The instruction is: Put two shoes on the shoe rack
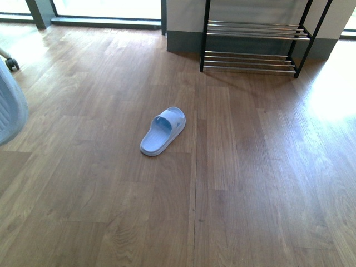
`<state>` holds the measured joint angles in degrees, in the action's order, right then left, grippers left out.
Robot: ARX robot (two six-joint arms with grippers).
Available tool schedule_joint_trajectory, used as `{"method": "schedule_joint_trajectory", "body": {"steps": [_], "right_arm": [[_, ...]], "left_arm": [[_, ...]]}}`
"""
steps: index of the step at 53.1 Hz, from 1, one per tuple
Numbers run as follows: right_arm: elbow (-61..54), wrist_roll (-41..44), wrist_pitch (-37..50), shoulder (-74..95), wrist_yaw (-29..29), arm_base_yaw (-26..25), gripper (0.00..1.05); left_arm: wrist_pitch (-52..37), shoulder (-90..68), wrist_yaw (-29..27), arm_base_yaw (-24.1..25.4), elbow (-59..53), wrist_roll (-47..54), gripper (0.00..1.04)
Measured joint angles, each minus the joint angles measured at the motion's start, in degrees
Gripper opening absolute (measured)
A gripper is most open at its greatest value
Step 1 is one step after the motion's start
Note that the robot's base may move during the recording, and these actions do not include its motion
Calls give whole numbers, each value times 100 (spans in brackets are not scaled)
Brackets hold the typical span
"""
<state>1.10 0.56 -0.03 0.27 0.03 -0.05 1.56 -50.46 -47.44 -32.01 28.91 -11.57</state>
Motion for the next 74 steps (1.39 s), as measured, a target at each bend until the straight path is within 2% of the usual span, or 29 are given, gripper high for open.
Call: {"method": "schedule_joint_trajectory", "body": {"steps": [74], "right_arm": [[0,-9,0,-4,2,0,96]], "left_arm": [[-7,13,4,-28,-4,42,3]]}}
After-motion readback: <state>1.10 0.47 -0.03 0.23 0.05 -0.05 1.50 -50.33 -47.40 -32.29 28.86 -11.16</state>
